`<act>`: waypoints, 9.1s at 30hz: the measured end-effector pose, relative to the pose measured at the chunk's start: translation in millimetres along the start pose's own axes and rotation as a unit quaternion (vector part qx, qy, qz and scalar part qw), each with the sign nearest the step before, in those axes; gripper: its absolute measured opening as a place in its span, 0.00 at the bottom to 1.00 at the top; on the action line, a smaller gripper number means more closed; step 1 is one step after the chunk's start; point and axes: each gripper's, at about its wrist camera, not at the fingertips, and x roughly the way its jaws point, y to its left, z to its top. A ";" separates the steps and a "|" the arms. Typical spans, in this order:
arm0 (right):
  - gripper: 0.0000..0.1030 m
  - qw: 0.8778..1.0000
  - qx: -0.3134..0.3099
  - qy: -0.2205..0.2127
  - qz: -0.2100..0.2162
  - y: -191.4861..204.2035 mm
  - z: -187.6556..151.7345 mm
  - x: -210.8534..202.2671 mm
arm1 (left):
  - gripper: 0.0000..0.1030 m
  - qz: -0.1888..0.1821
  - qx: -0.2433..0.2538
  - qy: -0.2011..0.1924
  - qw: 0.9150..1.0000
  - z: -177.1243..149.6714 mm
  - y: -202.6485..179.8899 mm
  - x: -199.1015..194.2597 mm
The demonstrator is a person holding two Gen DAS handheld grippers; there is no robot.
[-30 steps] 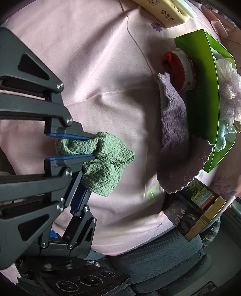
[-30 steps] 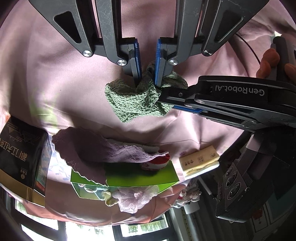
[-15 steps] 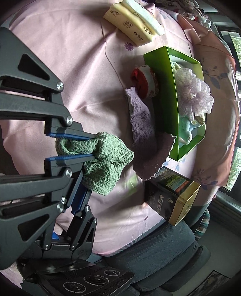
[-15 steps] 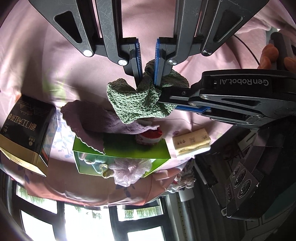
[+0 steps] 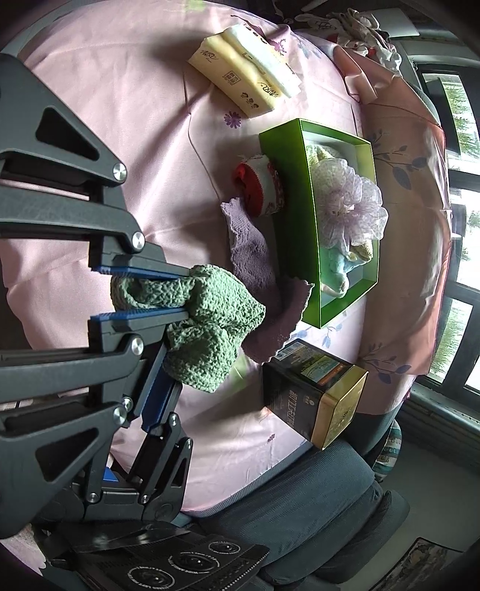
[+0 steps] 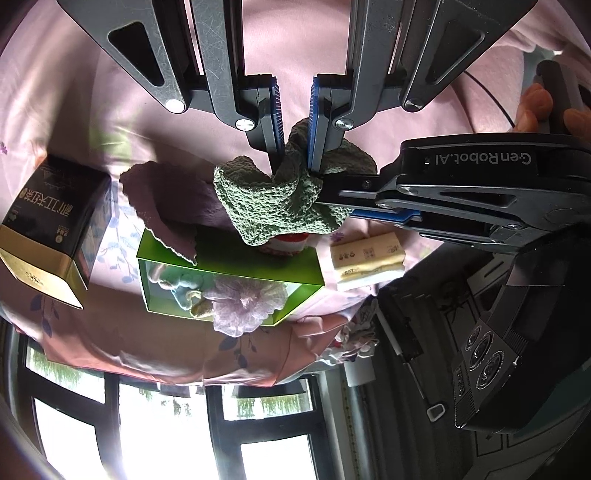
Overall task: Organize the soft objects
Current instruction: 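Carry the green knitted cloth toward the green box, then lower the green knitted cloth over the box contents, then open both grippers to drop the green knitted cloth into the box, then move both grippers back toward the lilac terry towel beside the box, then grasp the lilac terry towel with the left gripper while the right grasps the pale grey knitted cloth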
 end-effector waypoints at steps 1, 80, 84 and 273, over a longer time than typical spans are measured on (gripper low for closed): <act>0.13 1.000 -0.002 0.000 0.000 0.0 1.4 0.3 | 0.13 0.001 0.000 -0.001 1.000 0.4 0.2 -0.9; 0.13 0.994 -0.046 -0.087 -0.045 -58.2 129.5 45.1 | 0.12 0.060 0.074 -0.091 0.991 153.4 6.5 9.6; 0.13 0.995 -0.041 -0.085 -0.043 -66.4 140.3 57.8 | 0.12 0.065 0.070 -0.094 0.991 166.3 14.2 17.6; 0.35 0.977 0.187 0.103 0.022 -109.3 -54.3 42.9 | 0.16 -0.062 -0.154 0.089 0.982 28.3 55.0 96.4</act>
